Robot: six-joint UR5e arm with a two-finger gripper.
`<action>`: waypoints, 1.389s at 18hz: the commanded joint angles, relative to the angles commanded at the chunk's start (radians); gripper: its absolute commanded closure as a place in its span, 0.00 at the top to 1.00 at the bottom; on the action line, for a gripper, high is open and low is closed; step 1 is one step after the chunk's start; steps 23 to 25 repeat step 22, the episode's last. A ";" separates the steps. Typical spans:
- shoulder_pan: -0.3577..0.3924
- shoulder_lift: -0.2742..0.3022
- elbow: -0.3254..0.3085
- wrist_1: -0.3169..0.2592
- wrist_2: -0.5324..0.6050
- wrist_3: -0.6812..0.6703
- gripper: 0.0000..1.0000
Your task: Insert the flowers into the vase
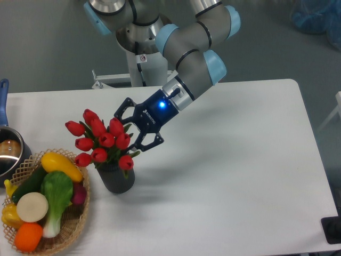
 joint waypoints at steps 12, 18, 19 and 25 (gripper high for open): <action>0.137 0.077 0.158 0.002 0.585 0.003 1.00; 0.198 -0.004 0.256 0.000 0.908 0.113 1.00; 0.198 -0.014 0.262 0.000 0.952 0.117 1.00; 0.198 -0.040 0.313 -0.012 1.066 0.118 1.00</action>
